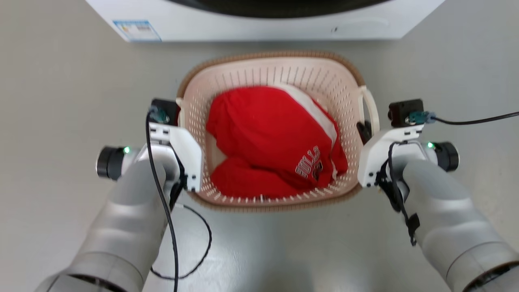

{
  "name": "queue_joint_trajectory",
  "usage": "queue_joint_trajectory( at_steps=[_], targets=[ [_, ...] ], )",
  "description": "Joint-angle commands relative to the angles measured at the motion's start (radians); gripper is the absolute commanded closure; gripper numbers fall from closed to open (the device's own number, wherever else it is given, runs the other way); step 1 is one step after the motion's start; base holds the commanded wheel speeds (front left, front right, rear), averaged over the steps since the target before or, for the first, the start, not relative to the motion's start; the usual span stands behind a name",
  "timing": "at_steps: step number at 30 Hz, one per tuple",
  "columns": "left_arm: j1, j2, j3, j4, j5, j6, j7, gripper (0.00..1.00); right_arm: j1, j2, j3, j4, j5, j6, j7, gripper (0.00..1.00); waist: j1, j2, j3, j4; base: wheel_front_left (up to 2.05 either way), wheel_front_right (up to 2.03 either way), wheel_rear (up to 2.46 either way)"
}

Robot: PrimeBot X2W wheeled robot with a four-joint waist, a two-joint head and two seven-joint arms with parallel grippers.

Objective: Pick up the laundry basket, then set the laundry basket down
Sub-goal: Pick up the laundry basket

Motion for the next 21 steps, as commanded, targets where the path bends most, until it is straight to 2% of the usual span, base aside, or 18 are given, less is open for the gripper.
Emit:
queue_joint_trajectory(
  at_steps=[1,10,21],
  targets=[
    [0.038,0.023,0.002,-0.01,-0.008,0.005,0.007,1.0,0.048,0.018,0.029,-0.006,0.012,0.008,0.013,1.0,0.0,0.0,-0.068,-0.007,0.0,0.0,0.0],
    [0.129,0.023,-0.036,-0.01,-0.06,-0.001,0.041,1.0,0.135,0.018,0.068,0.004,0.055,0.008,0.064,1.0,0.0,0.0,-0.204,-0.011,0.0,0.0,0.0],
    [0.28,0.023,-0.107,-0.043,-0.159,0.027,0.088,1.0,0.269,0.018,0.141,0.006,0.118,0.008,0.126,1.0,0.0,0.0,-0.41,-0.029,0.0,0.0,0.0]
  ],
)
